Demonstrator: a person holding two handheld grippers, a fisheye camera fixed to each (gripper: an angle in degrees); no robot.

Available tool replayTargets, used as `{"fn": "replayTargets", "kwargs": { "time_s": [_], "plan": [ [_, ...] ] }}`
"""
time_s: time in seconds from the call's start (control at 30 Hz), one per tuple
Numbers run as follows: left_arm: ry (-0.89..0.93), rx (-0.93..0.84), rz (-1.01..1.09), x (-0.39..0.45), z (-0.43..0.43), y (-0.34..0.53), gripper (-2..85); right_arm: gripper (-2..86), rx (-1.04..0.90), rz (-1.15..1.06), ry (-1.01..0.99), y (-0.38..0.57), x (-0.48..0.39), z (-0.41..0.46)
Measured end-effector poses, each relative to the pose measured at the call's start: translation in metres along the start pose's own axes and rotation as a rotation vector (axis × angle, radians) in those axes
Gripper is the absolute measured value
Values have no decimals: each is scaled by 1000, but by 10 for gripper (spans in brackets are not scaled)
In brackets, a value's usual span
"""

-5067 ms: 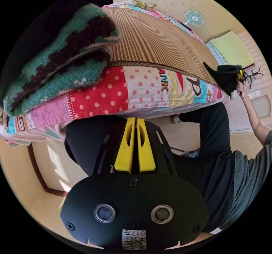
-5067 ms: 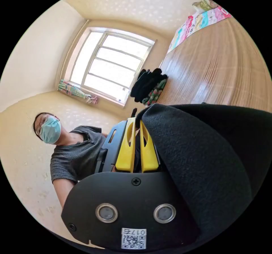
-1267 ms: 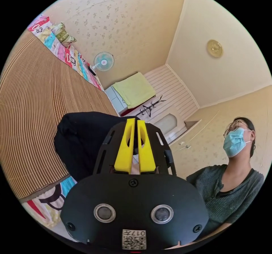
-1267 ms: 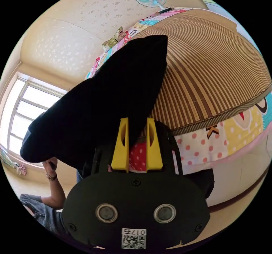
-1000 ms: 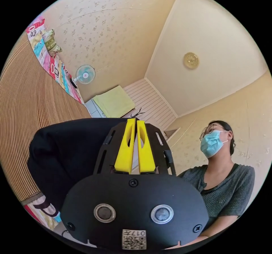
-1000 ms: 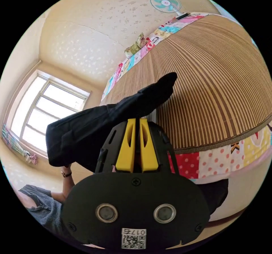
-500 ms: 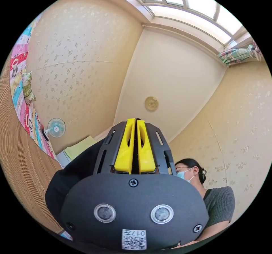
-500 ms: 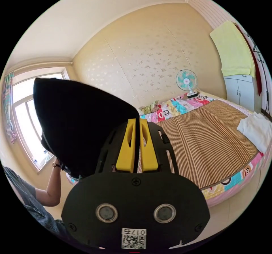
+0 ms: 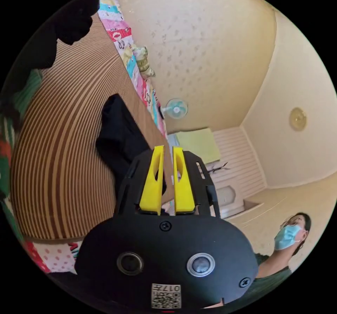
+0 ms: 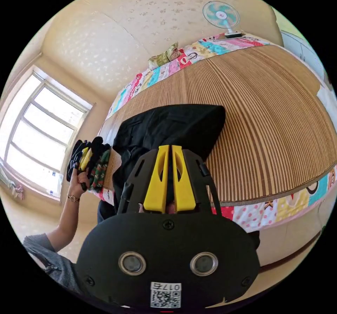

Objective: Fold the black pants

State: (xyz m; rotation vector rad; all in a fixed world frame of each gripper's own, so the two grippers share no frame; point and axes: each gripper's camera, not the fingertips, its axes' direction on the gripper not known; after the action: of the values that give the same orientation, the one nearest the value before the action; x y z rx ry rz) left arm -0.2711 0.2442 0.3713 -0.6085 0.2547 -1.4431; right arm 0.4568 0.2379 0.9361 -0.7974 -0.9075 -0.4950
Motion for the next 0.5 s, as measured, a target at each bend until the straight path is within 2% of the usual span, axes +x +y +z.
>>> {"fn": "replayTargets", "kwargs": {
  "time_s": [0.07, 0.13, 0.23, 0.33, 0.37, 0.47, 0.5],
  "plan": [
    [-65, -114, 112, 23, 27, 32, 95, 63, -30, 26, -69, 22, 16, 1],
    [15, -224, 217, 48, 61, 70, 117, 110, -101, 0, -143, 39, 27, 6],
    [80, -313, 190, 54, 88, 100, 124, 171, -275, -60, -264, 64, 38, 23],
    [19, -312, 168, 65, 90, 113, 126, 117, -354, -121, -305, 80, 35, 25],
    [12, -312, 169, 69, 88, 113, 127, 73, -312, -156, -379, 82, 27, 15],
    [-5, -318, 151, 92, 73, 100, 140, 59, -197, -265, -689, 80, -4, -13],
    [20, -330, 117, 98, 66, 91, 151, 58, -224, -339, -782, 76, -23, -14]
  ]
}}
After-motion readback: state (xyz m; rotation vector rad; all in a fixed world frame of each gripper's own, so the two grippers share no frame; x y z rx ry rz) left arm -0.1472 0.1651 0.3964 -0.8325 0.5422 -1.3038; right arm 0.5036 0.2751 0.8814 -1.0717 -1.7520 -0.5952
